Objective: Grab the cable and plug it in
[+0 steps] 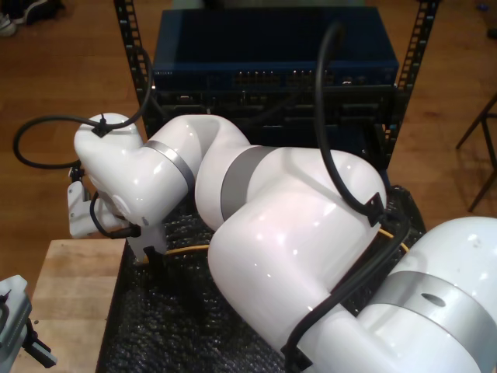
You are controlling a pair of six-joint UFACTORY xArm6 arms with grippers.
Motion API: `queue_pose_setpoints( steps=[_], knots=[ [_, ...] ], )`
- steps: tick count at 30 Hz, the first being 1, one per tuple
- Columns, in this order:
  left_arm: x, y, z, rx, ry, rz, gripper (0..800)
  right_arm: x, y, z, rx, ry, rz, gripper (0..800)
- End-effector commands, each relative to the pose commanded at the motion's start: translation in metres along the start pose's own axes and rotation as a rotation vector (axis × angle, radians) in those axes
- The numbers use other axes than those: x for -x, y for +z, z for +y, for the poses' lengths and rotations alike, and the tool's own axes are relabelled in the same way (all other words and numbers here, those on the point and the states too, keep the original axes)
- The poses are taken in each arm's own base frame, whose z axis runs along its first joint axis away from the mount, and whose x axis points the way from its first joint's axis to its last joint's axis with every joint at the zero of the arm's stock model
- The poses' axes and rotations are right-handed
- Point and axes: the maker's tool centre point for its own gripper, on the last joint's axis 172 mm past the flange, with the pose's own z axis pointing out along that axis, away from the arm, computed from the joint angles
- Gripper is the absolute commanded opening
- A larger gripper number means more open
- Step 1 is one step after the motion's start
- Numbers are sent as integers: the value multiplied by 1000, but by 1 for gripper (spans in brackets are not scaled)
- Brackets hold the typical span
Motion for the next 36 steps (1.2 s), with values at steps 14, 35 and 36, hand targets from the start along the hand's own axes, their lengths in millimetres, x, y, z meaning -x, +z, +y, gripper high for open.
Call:
queue_pose_setpoints(
  steps=[14,35,36],
  knots=[
    [0,0,0,2,1,0,800,-1,1,-1,2,-3,-2,186],
    [0,0,0,2,1,0,800,-1,0,-1,21,-23,-31,107],
    [0,0,0,1,1,-1,800,0,-1,-1,23,-19,-31,85]
  ],
)
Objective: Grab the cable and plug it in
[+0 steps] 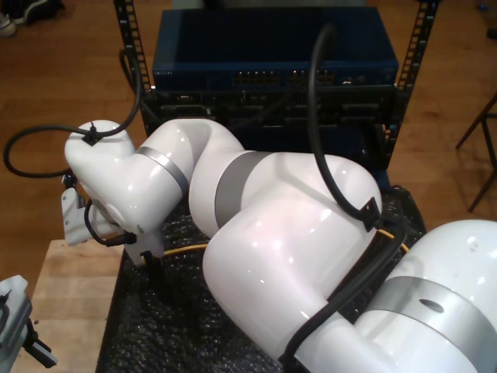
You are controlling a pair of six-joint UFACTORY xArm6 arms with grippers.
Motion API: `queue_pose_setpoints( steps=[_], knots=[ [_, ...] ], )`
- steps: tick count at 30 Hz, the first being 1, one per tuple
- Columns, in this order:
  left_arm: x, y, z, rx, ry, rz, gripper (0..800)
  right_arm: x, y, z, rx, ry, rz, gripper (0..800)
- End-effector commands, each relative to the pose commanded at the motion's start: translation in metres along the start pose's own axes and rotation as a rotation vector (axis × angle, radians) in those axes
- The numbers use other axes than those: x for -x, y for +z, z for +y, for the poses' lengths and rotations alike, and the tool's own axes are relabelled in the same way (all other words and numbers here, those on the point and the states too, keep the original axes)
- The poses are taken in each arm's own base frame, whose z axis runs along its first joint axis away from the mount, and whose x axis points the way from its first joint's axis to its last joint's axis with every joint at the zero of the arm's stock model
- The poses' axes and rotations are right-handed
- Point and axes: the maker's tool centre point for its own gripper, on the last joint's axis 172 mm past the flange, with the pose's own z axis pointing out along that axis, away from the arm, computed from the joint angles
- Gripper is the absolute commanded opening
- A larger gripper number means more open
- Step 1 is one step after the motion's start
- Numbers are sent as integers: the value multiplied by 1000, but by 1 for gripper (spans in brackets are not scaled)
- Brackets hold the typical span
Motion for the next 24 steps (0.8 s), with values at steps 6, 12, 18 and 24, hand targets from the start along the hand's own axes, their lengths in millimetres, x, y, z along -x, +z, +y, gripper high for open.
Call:
queue_pose_setpoints(
  steps=[6,12,18,24],
  knots=[
    [0,0,0,0,0,0,800,3,-5,2,12,13,-10,13],
    [0,-4,-1,-5,-1,-3,800,13,-28,9,29,41,6,7],
    [-2,-3,-1,-1,2,1,800,65,-52,18,10,125,3,6],
    [-16,-15,-8,-14,27,9,800,105,-79,15,-25,241,80,6]
  ],
)
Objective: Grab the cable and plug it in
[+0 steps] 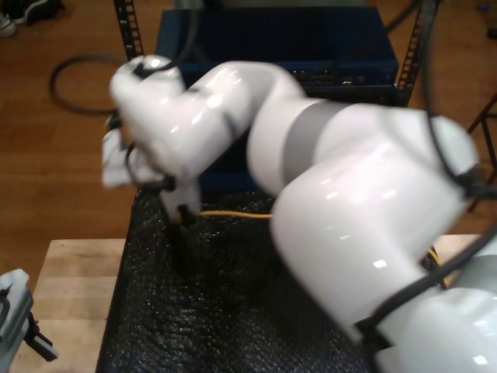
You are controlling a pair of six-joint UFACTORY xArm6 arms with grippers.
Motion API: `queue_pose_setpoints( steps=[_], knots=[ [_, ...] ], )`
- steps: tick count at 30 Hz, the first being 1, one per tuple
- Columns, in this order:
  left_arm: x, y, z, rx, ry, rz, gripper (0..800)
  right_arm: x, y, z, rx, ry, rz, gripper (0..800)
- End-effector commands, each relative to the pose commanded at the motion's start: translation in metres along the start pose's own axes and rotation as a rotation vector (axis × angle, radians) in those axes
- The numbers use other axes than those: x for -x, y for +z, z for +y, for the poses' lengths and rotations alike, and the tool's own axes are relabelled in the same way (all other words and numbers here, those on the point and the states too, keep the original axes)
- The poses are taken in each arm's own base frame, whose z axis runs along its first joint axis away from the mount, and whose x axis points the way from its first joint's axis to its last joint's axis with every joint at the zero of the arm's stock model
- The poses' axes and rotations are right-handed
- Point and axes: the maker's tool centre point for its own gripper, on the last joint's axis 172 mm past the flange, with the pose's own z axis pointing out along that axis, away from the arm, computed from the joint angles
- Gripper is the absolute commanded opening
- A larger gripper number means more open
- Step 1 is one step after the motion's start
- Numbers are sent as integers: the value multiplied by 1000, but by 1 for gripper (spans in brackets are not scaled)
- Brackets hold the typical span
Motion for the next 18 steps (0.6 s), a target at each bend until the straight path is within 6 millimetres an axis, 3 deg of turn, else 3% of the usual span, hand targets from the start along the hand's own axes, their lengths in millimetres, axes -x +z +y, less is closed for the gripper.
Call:
queue_pose_setpoints(
  steps=[10,18],
  knots=[
    [-91,-14,-12,22,78,168,800,57,-66,-12,-9,108,112,6],
    [-187,-9,-29,43,151,267,800,100,-107,-31,-14,185,211,4]
  ],
)
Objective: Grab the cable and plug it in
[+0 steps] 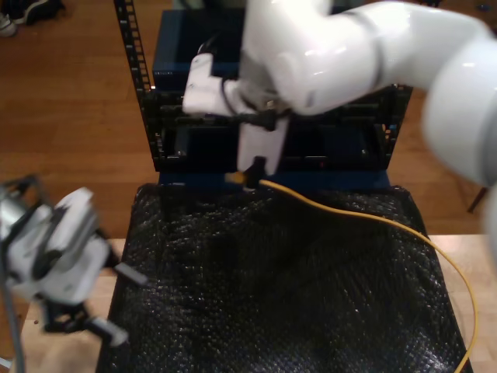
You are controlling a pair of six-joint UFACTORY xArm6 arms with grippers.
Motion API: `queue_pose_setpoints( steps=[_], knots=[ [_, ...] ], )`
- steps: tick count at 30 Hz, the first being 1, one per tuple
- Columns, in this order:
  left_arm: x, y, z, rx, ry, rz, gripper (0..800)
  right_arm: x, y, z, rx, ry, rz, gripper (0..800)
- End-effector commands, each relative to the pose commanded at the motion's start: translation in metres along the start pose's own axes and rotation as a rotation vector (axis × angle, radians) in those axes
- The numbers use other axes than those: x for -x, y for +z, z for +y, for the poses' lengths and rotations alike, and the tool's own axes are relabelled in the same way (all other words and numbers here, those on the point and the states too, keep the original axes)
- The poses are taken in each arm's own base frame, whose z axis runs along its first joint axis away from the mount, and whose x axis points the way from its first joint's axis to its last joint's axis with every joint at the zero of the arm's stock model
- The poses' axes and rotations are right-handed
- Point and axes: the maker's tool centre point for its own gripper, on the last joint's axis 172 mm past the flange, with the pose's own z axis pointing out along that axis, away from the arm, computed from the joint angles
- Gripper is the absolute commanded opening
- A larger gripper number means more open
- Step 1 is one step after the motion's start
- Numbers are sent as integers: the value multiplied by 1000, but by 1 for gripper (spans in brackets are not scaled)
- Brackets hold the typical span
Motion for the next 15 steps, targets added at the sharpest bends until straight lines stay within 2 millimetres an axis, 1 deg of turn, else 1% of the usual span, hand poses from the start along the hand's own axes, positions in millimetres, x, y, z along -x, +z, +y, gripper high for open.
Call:
queue_pose_setpoints(
  steps=[2,4,6,10,12,15],
  knots=[
    [-18,7,-6,7,12,28,800,13,-10,-2,0,22,25,4],
    [-35,15,-10,29,40,51,800,25,-16,-9,-16,46,42,4],
    [-46,22,-18,49,51,71,800,32,-23,-15,-28,59,57,4],
    [-72,19,-40,44,72,130,800,46,-35,-27,-54,93,94,4],
    [-82,16,-55,26,72,168,800,49,-44,-33,-58,112,119,4],
    [-98,10,-71,-4,83,217,800,51,-49,-40,-64,118,129,4]
  ],
)
